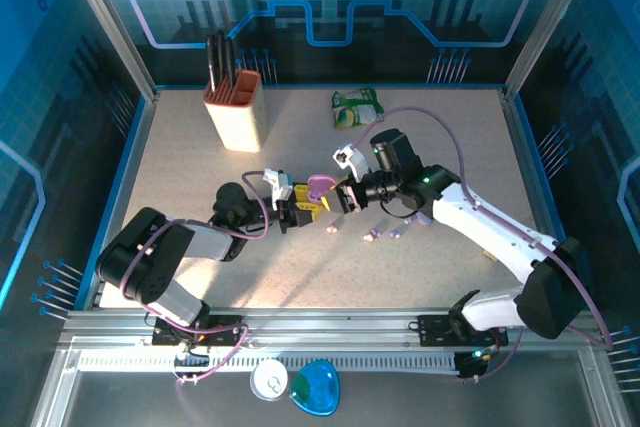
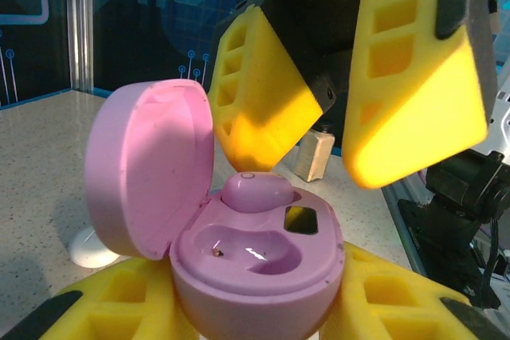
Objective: Insert wireless bluetooth earbuds into charging case
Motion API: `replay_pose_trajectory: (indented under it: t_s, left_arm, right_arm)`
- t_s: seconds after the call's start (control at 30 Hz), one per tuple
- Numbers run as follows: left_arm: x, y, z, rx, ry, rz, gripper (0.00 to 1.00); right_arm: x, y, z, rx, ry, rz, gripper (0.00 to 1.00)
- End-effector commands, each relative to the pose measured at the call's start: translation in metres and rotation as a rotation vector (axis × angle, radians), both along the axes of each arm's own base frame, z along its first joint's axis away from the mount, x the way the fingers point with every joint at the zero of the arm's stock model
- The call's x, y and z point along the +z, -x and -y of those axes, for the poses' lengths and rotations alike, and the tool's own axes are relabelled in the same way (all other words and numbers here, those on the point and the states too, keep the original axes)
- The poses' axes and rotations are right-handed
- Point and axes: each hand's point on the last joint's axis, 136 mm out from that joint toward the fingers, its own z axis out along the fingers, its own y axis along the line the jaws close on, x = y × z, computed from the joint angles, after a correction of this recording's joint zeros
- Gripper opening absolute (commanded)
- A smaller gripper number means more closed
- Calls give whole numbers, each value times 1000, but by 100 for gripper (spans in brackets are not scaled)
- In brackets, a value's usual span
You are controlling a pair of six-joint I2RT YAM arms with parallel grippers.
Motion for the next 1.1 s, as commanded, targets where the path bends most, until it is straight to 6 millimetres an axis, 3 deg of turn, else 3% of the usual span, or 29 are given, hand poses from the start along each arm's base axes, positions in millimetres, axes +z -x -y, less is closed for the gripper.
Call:
replay_pose_trajectory:
  t_s: [0.0, 0.2, 0.3, 0.37, 0.53, 0.7, 0.93, 1.07]
  left_arm:
    - [22, 5, 1, -17, 35, 84, 27]
    - [20, 5, 0, -5, 29, 96, 27]
    - [21, 2, -4, 13, 29, 104, 27]
    - [23, 1, -7, 25, 30, 107, 27]
    - [23, -2, -15, 53, 19, 111, 27]
    - [22, -2, -15, 52, 3, 106, 27]
    - [22, -4, -14, 56, 0, 106, 27]
    - [20, -3, -15, 61, -1, 102, 27]
  right_arm:
    - [16, 0, 5, -30, -22, 62, 53]
    - [29, 3, 22, -81, -72, 110, 59]
    - [26, 3, 39, -157, -93, 98, 62]
    - [16, 0, 55, -242, -79, 60, 62]
    - [-55, 3, 106, -497, 39, -169, 61]
    - [-106, 15, 123, -574, 225, -324, 58]
    - [-147, 8, 147, -668, 648, -267, 50]
    - [-154, -3, 141, -669, 739, -255, 47]
